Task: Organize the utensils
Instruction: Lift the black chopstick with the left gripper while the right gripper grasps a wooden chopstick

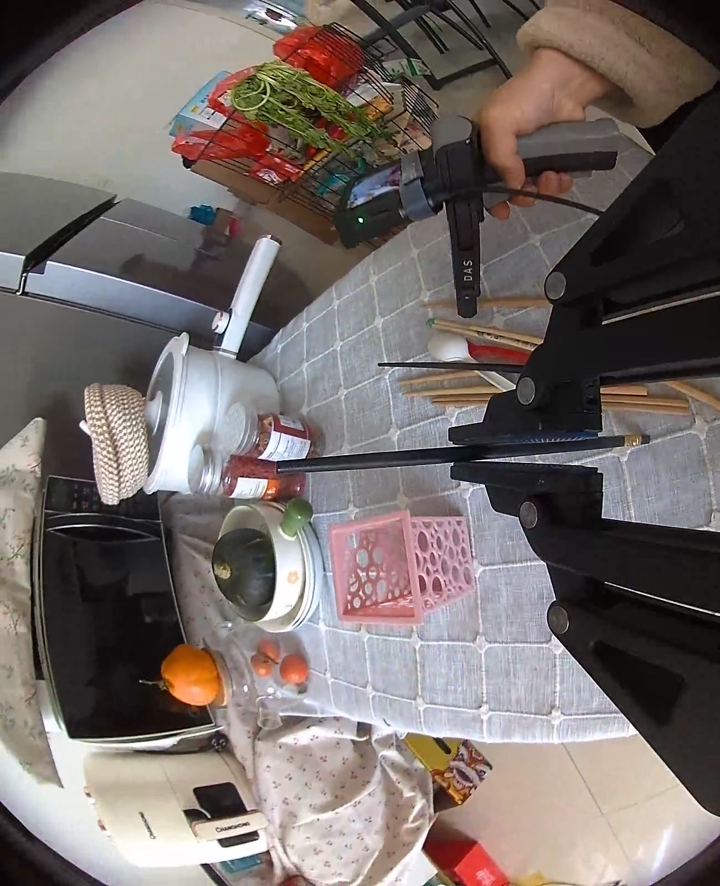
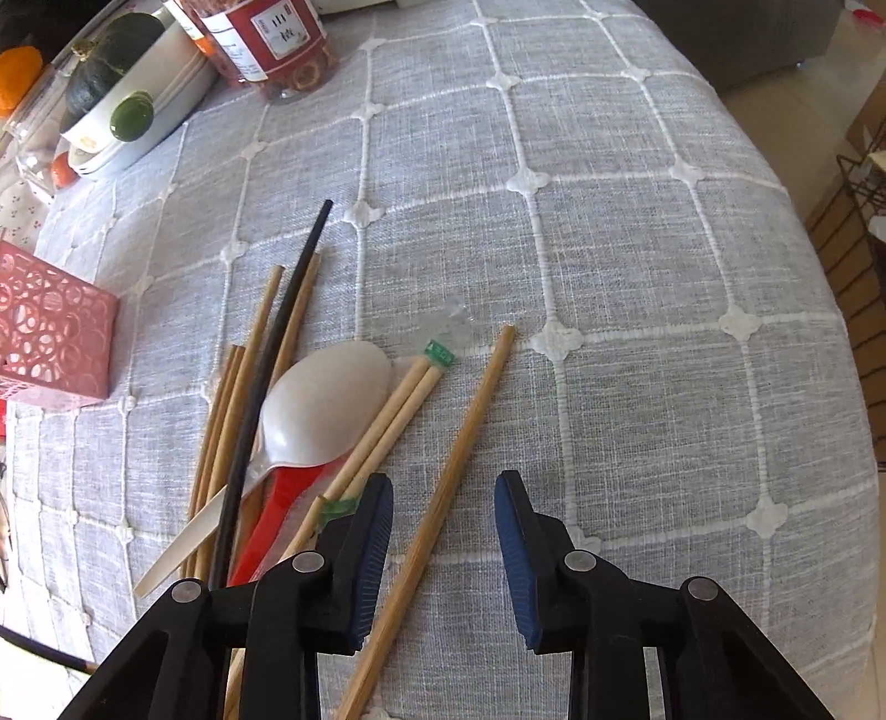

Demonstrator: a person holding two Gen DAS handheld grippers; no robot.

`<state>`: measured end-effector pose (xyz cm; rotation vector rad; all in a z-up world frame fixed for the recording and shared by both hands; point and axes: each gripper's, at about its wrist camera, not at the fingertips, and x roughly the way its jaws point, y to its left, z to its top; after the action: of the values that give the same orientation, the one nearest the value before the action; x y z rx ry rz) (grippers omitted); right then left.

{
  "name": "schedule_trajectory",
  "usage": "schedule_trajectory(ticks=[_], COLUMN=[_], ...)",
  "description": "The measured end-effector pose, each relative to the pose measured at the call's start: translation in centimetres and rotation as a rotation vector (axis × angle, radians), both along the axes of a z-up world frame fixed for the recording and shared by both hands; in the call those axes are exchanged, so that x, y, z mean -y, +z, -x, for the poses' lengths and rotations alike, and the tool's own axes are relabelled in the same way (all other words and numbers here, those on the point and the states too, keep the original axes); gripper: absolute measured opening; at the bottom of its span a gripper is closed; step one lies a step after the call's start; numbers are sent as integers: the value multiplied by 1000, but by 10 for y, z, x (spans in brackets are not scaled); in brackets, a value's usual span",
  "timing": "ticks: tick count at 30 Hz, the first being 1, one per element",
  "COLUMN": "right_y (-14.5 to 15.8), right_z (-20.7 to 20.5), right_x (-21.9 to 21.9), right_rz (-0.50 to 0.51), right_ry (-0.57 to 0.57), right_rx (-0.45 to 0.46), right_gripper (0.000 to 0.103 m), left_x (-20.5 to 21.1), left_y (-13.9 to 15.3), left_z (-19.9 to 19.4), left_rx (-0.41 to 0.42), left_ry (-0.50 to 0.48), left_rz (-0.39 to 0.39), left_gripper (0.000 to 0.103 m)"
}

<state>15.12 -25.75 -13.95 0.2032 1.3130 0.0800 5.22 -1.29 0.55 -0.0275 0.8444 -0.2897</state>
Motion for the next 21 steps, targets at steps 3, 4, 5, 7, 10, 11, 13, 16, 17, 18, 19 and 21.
schedule_trajectory(ticks=[3, 4, 5, 7, 10, 11, 13, 16, 17, 18, 19, 21], right_y=[-3, -4, -4, -4, -3, -2, 8, 29, 36, 45, 54, 71], right_z=[-4, -5, -6, -6, -5, -4, 2, 11, 13, 17, 22, 31], right_x=[-5, -6, -6, -7, -8, -8, -11, -17, -19, -20, -23, -23], right_rz=[51, 72, 74, 79, 75, 72, 86, 79, 75, 72, 67, 51], right_ry=[-4, -13, -24, -39, -53, -55, -45, -43, -44, -45, -45, -43], right_rx=[12, 16, 15, 13, 23, 29, 61, 124, 146, 171, 197, 258], right_gripper=[21, 12, 12, 10, 6, 5, 5, 5, 5, 5, 5, 5], left_x=[-4, -7, -9, -17, -30, -33, -40, -47, -51, -54, -57, -65], left_y=[5, 6, 6, 7, 11, 15, 24, 41, 47, 52, 57, 69], left_z=[3, 5, 4, 3, 5, 6, 10, 17, 20, 22, 24, 28], left_rx=[48, 62, 67, 60, 70, 77, 101, 167, 191, 218, 245, 312], left_ry=[0, 4, 10, 21, 42, 46, 56, 71, 78, 89, 99, 131], left_rz=[-29, -42, -43, -19, 4, 9, 25, 38, 42, 49, 58, 90], left_gripper=[5, 5, 5, 5, 5, 5, 5, 5, 5, 5, 5, 5])
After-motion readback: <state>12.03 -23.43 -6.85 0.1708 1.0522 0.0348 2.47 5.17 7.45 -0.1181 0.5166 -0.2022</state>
